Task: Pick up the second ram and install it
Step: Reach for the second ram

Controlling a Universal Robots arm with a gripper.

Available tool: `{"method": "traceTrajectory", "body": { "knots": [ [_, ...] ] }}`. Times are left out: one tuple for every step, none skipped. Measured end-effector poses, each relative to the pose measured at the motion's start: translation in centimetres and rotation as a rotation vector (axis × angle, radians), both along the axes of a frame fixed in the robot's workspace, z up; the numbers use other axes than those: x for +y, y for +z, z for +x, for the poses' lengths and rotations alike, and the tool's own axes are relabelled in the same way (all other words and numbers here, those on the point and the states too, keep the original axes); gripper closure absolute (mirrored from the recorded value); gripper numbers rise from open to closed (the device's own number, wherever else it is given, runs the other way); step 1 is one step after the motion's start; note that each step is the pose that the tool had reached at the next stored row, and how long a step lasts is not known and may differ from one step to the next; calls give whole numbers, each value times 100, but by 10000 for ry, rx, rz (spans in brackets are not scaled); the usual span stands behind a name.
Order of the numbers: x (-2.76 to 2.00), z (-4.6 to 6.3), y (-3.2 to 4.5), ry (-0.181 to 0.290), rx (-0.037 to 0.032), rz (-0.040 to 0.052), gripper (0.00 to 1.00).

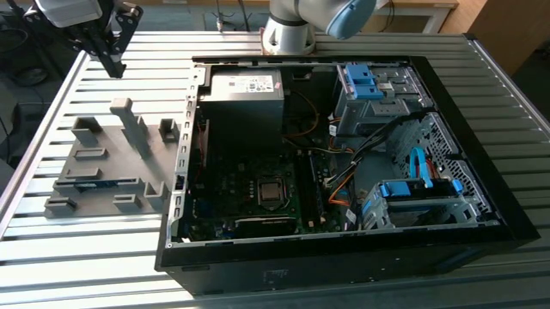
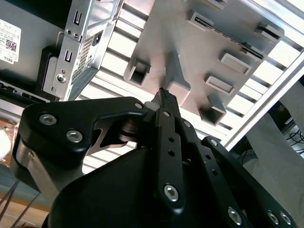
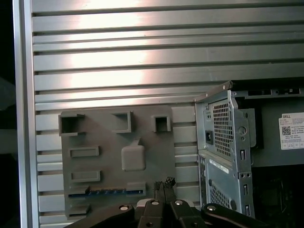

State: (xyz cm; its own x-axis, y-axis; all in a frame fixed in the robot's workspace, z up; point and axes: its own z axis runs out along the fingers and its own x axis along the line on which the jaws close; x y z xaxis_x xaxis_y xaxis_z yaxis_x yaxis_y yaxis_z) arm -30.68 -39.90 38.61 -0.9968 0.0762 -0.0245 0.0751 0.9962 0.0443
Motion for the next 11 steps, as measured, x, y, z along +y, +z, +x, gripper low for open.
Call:
{"method": "traceTrajectory", "body": {
  "knots": [
    [0,-2,0,0,0,1,89],
    [0,-4,0,0,0,0,89],
    [0,-6,-1,0,0,0,89],
    [0,-8,0,0,0,0,89],
    [0,-10,0,0,0,0,89],
    [0,-12,-1,0,0,0,89],
    [0,-14,-1,0,0,1,89],
    [0,-27,-2,0,0,0,89],
    [0,-40,-3,0,0,0,89],
    [0,-42,-4,0,0,1,89],
    [0,-44,-4,0,0,0,89]
  ]
}}
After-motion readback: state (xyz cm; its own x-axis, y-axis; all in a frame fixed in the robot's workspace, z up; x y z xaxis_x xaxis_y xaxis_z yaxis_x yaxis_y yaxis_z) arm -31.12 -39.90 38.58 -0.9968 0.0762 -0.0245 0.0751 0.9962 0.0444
